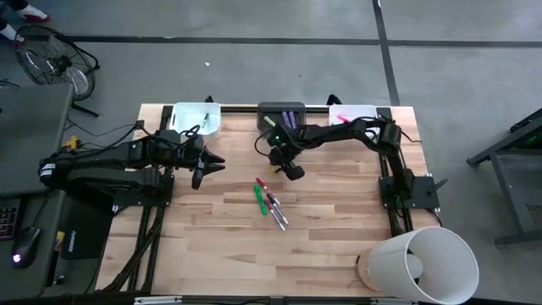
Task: Pick & Place Markers
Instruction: Put the yellow pen into the right white bin
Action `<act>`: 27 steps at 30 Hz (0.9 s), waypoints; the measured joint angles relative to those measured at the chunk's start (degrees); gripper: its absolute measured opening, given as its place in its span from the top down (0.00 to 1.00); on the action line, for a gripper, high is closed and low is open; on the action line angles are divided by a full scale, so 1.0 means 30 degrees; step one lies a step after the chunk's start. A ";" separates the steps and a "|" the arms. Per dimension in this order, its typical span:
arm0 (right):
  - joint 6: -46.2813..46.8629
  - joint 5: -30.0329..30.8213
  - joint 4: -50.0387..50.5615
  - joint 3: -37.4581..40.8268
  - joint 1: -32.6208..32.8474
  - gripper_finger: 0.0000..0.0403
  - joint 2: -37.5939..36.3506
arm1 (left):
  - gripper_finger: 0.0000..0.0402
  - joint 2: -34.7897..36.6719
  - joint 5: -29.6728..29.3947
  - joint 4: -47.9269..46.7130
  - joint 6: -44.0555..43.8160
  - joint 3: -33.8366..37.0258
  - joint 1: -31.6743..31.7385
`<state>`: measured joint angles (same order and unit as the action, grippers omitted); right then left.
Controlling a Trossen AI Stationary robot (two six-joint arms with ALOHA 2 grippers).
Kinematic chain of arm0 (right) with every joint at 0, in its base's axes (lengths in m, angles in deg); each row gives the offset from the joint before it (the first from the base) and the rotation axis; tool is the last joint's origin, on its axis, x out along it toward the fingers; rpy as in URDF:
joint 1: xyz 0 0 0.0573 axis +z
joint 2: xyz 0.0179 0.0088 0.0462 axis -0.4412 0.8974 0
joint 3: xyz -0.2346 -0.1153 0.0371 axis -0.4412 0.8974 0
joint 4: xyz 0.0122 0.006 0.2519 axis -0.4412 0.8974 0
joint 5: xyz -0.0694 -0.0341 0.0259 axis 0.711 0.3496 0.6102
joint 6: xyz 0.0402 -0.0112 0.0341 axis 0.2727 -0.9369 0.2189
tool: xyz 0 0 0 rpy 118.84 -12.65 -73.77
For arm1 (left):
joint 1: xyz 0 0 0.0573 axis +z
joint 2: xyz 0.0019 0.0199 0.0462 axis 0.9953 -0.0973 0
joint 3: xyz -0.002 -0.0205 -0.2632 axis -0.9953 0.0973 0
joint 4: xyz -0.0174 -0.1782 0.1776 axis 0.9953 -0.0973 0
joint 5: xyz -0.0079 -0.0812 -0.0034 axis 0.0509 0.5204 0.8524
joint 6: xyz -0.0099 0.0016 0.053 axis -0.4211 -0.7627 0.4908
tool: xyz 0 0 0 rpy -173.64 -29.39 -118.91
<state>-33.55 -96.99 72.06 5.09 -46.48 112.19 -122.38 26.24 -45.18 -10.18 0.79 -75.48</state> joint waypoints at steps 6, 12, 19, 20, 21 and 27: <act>0.2285 -0.0129 0.1509 -0.0032 -0.0337 0.59 0.0015 | 0.72 0.0000 -0.0246 0.0000 -0.0022 0.0000 0.0005; 0.5449 -0.0072 0.1824 -0.0044 -0.0251 0.59 0.0000 | 0.72 0.0000 -0.0246 -0.0007 -0.0011 0.0000 0.0005; 0.6052 0.2897 0.2111 -0.0044 0.0898 0.59 -0.0051 | 0.72 0.0000 -0.0259 -0.0015 0.0153 0.0000 0.0005; 0.5843 0.3585 0.2174 -0.0044 0.1135 0.59 -0.0063 | 0.72 0.0000 -0.0261 -0.0026 0.0153 0.0000 0.0005; 0.5609 0.4295 0.2254 -0.0051 0.1377 0.59 -0.0073 | 0.72 0.0000 -0.0268 -0.0058 0.0153 0.0000 0.0005; 0.4954 0.5426 0.2389 -0.0044 0.2262 0.59 -0.0050 | 0.72 -0.0007 -0.0299 -0.0686 0.0153 0.0000 0.0005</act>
<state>-18.69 -80.71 79.23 4.95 -39.69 112.04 -122.40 25.34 -47.23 -9.73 0.79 -75.46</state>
